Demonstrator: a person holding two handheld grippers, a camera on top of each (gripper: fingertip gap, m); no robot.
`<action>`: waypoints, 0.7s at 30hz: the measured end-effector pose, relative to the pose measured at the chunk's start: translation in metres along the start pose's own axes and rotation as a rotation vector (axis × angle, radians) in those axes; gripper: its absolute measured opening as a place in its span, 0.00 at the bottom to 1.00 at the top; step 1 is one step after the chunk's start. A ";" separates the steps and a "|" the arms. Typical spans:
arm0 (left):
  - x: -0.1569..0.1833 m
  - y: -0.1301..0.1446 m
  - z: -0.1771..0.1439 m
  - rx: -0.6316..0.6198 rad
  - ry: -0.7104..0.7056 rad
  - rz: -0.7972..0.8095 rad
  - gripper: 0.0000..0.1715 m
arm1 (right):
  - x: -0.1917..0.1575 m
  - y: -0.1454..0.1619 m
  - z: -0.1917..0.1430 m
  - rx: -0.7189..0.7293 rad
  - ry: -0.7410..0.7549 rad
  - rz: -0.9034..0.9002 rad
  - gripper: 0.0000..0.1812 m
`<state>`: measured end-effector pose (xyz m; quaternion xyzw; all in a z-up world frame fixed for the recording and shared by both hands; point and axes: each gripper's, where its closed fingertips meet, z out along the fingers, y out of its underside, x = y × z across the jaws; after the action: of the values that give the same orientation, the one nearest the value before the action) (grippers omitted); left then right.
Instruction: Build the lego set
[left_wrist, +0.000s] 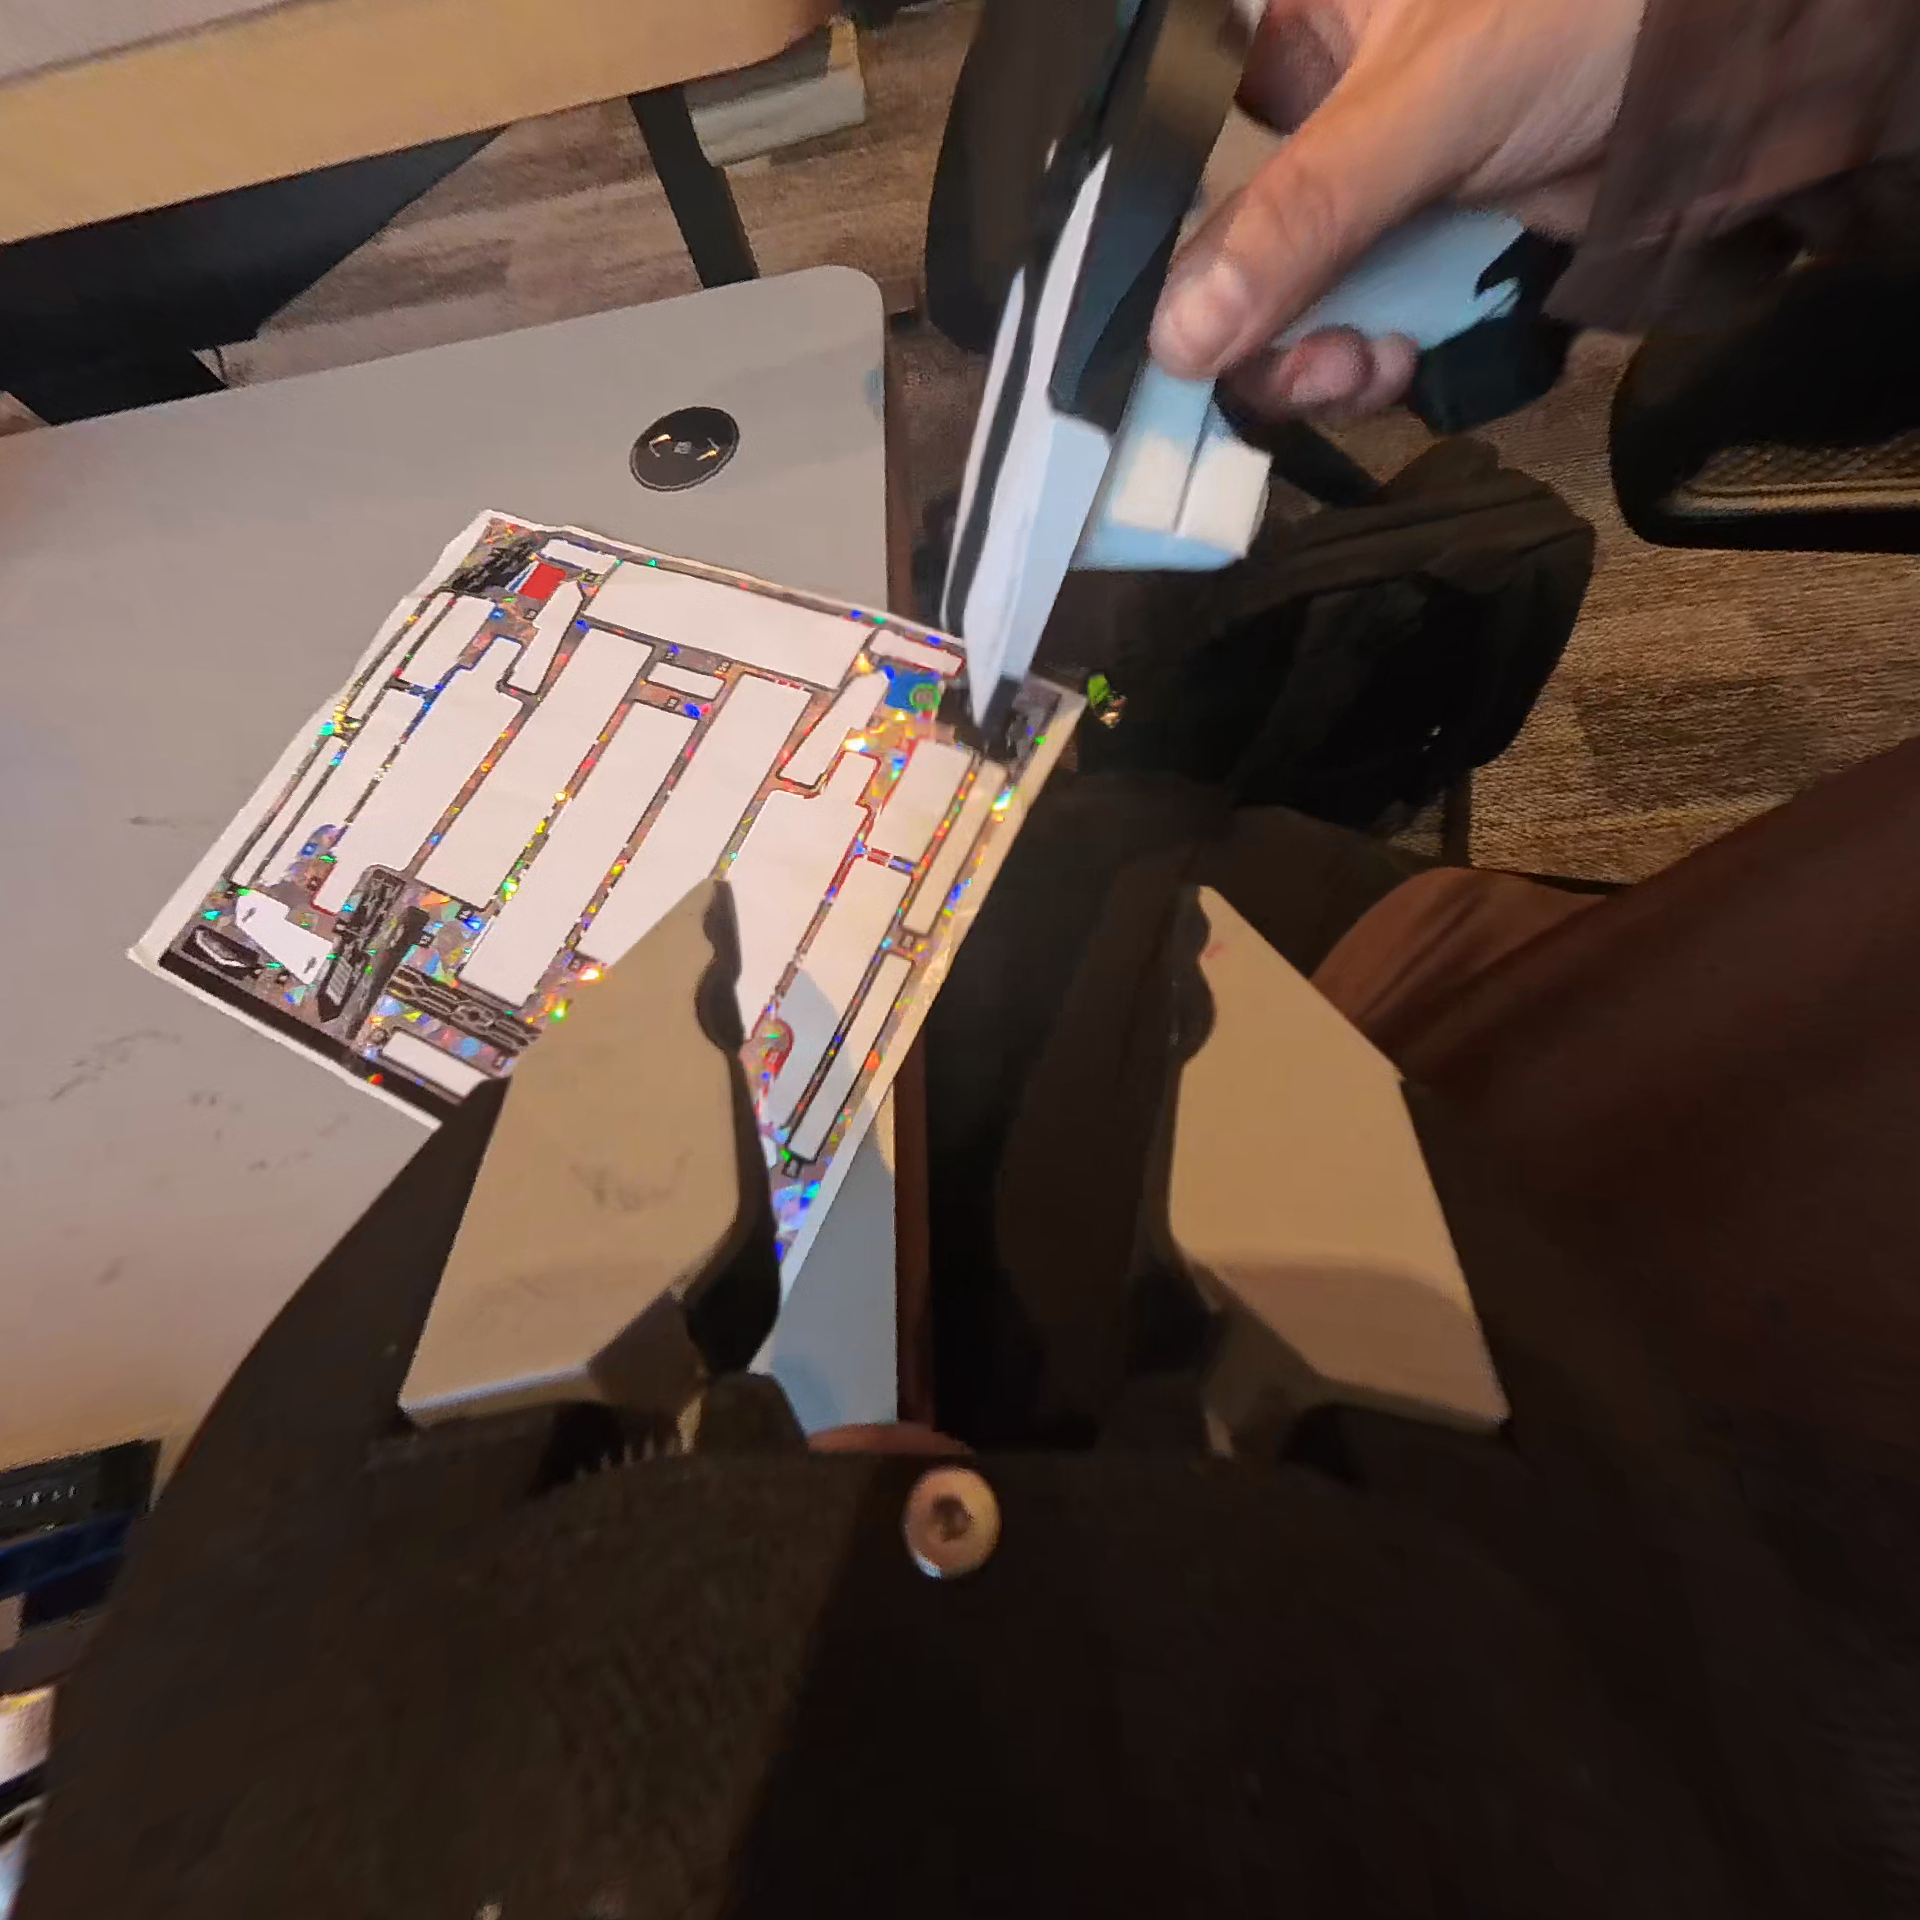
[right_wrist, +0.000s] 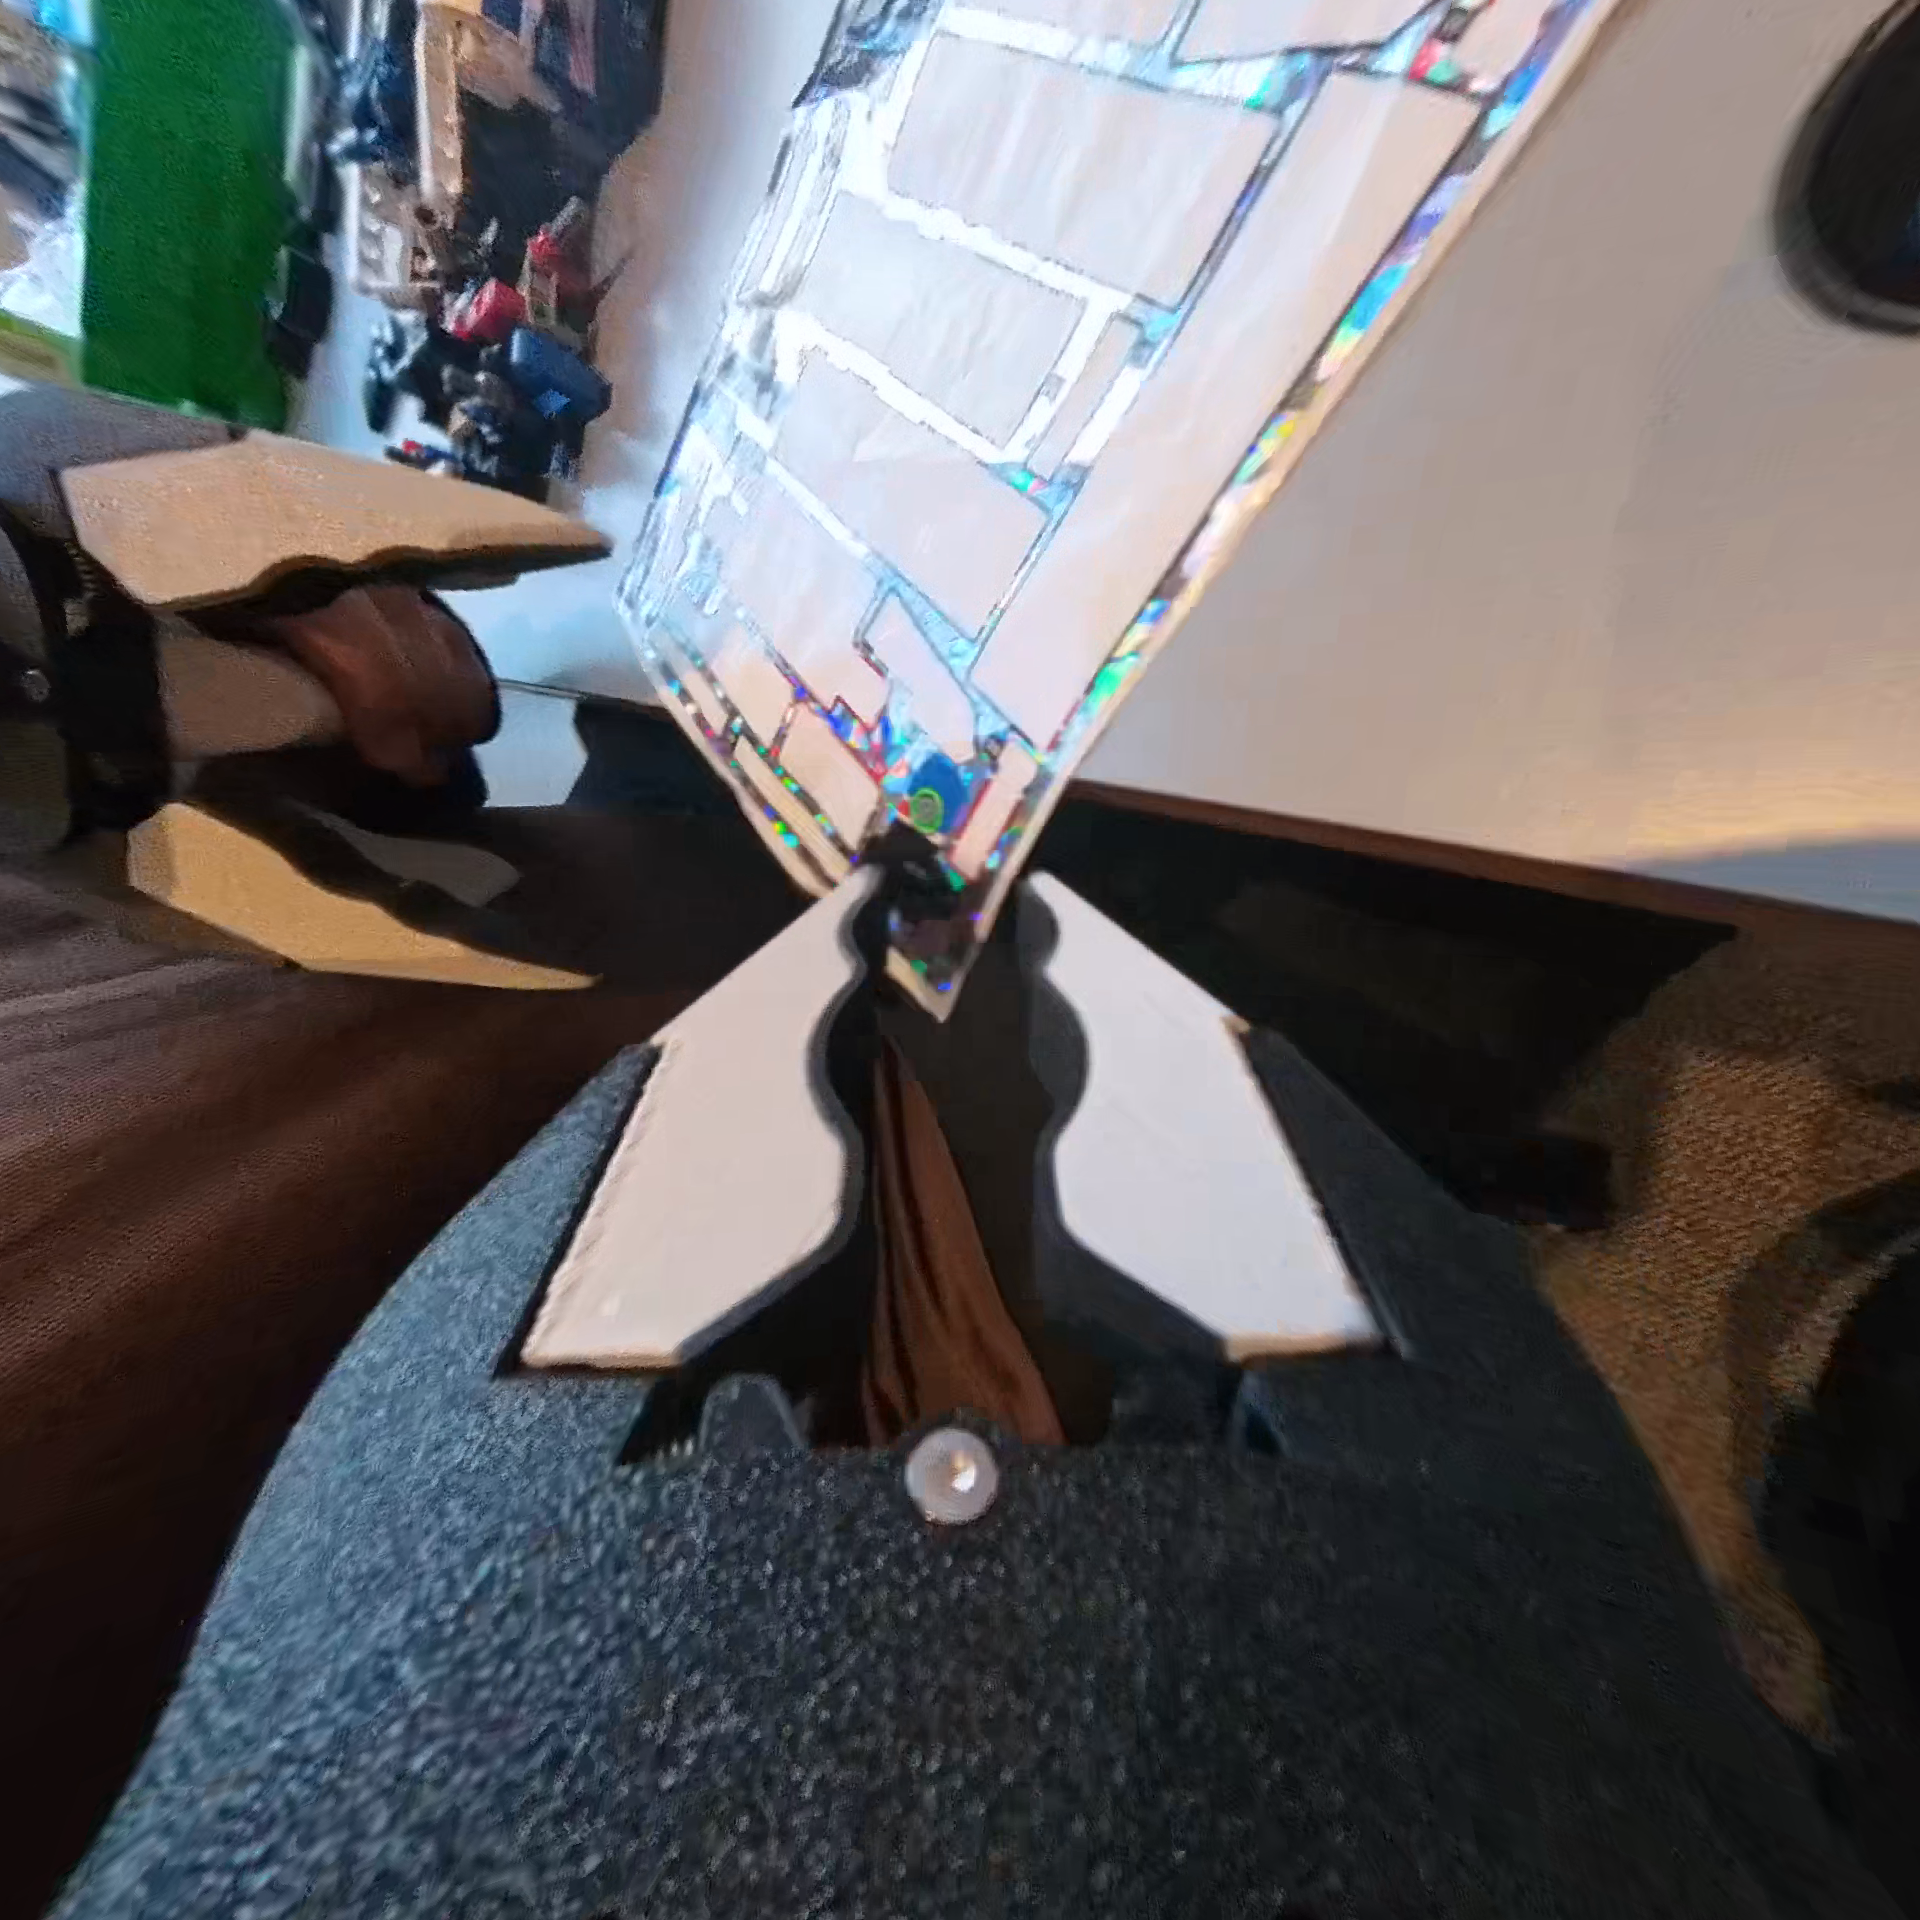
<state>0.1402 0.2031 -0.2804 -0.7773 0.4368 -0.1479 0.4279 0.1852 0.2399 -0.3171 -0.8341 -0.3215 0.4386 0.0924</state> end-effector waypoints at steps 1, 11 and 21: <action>-0.001 0.001 0.000 -0.009 -0.001 0.002 0.49 | -0.008 0.004 0.006 -0.023 -0.058 0.009 0.04; -0.036 0.018 -0.003 -0.146 -0.251 0.233 0.40 | -0.097 -0.036 -0.026 0.169 -0.433 -0.184 0.00; -0.072 -0.029 -0.035 0.091 -0.423 0.251 0.00 | -0.146 -0.023 -0.033 0.238 -0.555 -0.546 0.02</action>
<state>0.0934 0.2496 -0.2266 -0.7107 0.4233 0.0530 0.5595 0.1410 0.1719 -0.1886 -0.5514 -0.4909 0.6407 0.2107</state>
